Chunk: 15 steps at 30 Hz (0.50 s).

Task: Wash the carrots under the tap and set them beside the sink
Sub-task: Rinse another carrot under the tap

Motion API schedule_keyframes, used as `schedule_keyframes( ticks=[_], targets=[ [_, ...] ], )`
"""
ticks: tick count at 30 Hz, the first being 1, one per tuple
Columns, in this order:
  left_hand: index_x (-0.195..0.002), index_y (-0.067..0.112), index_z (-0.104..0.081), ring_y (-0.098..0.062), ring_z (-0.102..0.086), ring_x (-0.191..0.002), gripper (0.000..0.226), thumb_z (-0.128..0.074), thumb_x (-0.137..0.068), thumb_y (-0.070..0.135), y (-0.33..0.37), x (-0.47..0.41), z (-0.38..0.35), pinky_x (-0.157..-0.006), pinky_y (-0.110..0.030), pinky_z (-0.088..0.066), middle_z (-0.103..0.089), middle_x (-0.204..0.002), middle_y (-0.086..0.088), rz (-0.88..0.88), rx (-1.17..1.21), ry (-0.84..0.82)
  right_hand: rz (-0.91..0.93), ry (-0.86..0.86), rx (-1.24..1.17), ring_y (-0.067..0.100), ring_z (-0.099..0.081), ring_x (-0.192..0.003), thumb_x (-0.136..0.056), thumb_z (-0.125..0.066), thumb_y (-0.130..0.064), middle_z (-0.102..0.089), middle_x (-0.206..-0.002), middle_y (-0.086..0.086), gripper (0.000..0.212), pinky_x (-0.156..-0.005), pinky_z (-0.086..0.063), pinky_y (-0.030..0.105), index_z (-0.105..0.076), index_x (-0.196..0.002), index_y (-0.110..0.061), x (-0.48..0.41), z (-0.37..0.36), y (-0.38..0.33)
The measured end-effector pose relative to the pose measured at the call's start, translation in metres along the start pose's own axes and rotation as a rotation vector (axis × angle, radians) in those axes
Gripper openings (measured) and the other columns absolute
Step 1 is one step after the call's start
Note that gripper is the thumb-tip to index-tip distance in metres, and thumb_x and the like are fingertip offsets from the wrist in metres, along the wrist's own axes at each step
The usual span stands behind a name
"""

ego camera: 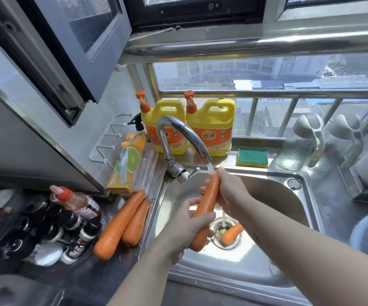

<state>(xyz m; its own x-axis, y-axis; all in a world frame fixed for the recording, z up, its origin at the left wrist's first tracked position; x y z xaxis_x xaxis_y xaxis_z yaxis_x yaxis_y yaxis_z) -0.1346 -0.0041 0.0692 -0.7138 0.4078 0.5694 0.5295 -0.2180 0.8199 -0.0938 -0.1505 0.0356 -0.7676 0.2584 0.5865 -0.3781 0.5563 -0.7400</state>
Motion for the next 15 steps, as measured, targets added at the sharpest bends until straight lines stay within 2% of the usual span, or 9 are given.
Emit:
schedule_keyframes(
  ticks=[3, 6, 8, 11, 13, 15],
  targets=[
    [-0.125, 0.023, -0.055, -0.023, -0.070, -0.073, 0.035, -0.069, -0.093, 0.018, 0.001, 0.001, 0.005, -0.060, -0.032, -0.055, -0.066, -0.110, -0.013, 0.033, 0.101, 0.021, -0.020, -0.046, -0.083, 0.029, -0.074, -0.074, -0.108, -0.044, -0.032, -0.071, -0.094, 0.020, 0.038, -0.075, -0.062, 0.048, -0.057, -0.112, 0.003, 0.001, 0.005, -0.003],
    [-0.125, 0.017, -0.059, -0.024, -0.071, -0.074, 0.032, -0.066, -0.094, 0.016, 0.002, 0.002, 0.011, -0.060, -0.031, -0.055, -0.069, -0.107, -0.014, 0.065, 0.200, 0.029, 0.002, -0.192, -0.059, 0.026, -0.071, -0.087, -0.106, -0.048, -0.016, -0.067, -0.111, 0.021, 0.020, -0.081, -0.060, 0.043, -0.057, -0.115, 0.000, 0.011, 0.003, -0.001],
    [-0.124, 0.015, -0.062, -0.023, -0.071, -0.076, 0.028, -0.063, -0.096, 0.016, 0.001, 0.002, 0.011, -0.062, -0.030, -0.054, -0.072, -0.102, -0.014, 0.075, 0.210, 0.014, 0.053, -0.179, 0.016, 0.023, -0.068, -0.081, -0.106, -0.047, -0.012, -0.064, -0.100, 0.016, 0.014, -0.077, -0.058, 0.040, -0.058, -0.105, -0.003, 0.013, 0.001, 0.001],
    [-0.123, 0.018, -0.065, -0.021, -0.071, -0.080, 0.025, -0.059, -0.099, 0.019, -0.001, 0.002, 0.008, -0.067, -0.031, -0.054, -0.075, -0.097, -0.009, 0.066, 0.090, 0.002, 0.098, -0.032, 0.147, 0.020, -0.066, -0.066, -0.107, -0.046, -0.024, -0.062, -0.087, 0.012, 0.026, -0.063, -0.056, 0.034, -0.058, -0.106, -0.001, 0.006, 0.000, 0.005],
    [-0.124, 0.017, -0.065, -0.020, -0.070, -0.077, 0.025, -0.057, -0.100, 0.020, 0.000, 0.001, 0.005, -0.066, -0.031, -0.053, -0.076, -0.096, -0.008, 0.054, 0.030, 0.005, 0.066, 0.035, 0.130, 0.020, -0.067, -0.059, -0.107, -0.044, -0.032, -0.063, -0.082, 0.013, 0.034, -0.061, -0.056, 0.036, -0.060, -0.103, -0.002, 0.002, 0.002, 0.007],
    [-0.125, 0.012, -0.064, -0.019, -0.069, -0.072, 0.027, -0.054, -0.101, 0.021, 0.003, 0.002, 0.005, -0.061, -0.029, -0.052, -0.076, -0.097, -0.010, 0.066, 0.047, 0.007, -0.010, 0.030, 0.018, 0.022, -0.069, -0.062, -0.107, -0.044, -0.035, -0.066, -0.083, 0.013, 0.037, -0.063, -0.057, 0.037, -0.061, -0.102, -0.004, 0.001, 0.004, 0.009]
  ],
)
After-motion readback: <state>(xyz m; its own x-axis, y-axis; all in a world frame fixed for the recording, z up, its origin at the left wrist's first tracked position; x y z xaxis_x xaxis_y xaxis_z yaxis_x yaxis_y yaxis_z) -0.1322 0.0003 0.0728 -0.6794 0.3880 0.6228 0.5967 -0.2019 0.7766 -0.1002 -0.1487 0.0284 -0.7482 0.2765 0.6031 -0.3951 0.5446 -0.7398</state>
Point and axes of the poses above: each hand's wrist, its own x-axis away from the middle knuckle, its own z-axis out of the back of the hand, y = z × x, the point moved 2 cm from there along -x, towards the middle knuckle
